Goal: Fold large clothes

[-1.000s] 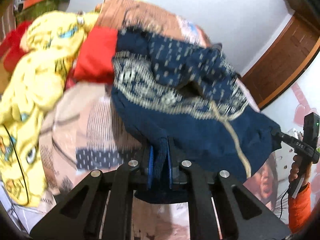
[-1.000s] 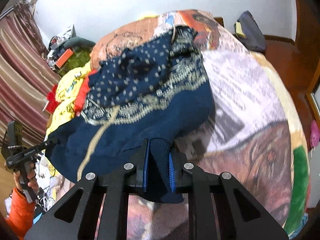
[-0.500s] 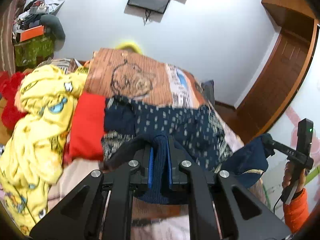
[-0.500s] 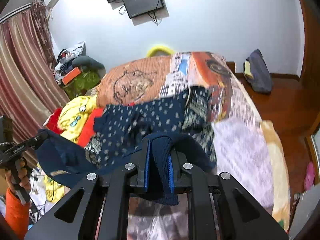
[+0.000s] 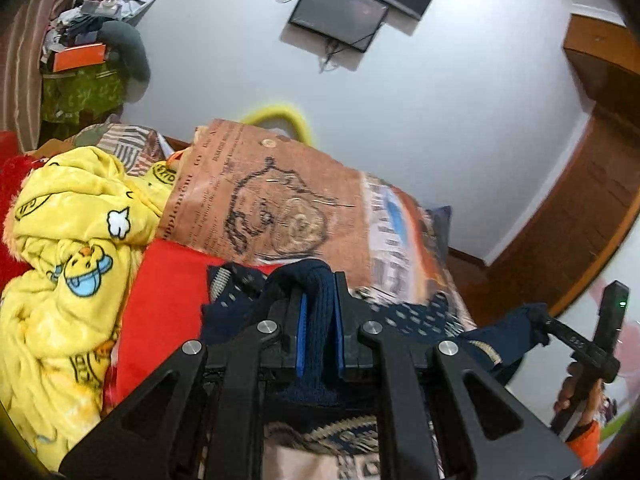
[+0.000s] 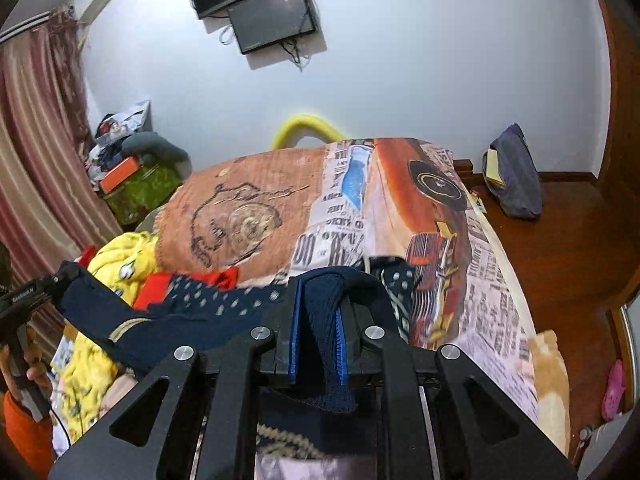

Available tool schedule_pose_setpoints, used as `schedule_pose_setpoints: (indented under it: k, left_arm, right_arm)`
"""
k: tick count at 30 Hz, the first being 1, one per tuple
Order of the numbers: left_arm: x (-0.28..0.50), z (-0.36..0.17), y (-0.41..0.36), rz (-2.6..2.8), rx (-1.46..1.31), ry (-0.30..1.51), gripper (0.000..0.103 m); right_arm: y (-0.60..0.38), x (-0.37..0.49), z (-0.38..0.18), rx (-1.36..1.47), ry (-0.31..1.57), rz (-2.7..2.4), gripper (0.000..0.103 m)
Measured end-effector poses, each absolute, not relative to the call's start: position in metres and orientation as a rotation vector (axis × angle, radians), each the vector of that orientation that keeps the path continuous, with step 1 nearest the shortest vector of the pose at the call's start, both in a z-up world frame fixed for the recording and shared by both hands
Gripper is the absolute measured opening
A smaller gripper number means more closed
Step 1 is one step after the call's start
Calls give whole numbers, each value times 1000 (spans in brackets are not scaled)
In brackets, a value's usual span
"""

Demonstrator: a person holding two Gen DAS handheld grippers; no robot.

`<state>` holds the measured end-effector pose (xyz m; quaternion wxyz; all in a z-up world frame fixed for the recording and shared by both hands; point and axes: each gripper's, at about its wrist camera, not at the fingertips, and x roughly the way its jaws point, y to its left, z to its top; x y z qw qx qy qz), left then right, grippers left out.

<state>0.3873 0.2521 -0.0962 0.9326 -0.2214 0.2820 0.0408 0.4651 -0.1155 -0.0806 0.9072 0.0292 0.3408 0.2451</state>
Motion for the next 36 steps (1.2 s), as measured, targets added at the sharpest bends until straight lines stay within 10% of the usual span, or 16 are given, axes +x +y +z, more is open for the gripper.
schedule_pose_setpoints:
  k: [17, 36]
  left_arm:
    - [491, -242, 278, 208, -394, 926, 13]
    - [427, -138, 247, 128, -269, 776, 56]
  right_arm:
    - [-98, 547, -180, 42, 910, 422, 15]
    - [-84, 478, -102, -98, 761, 513, 33]
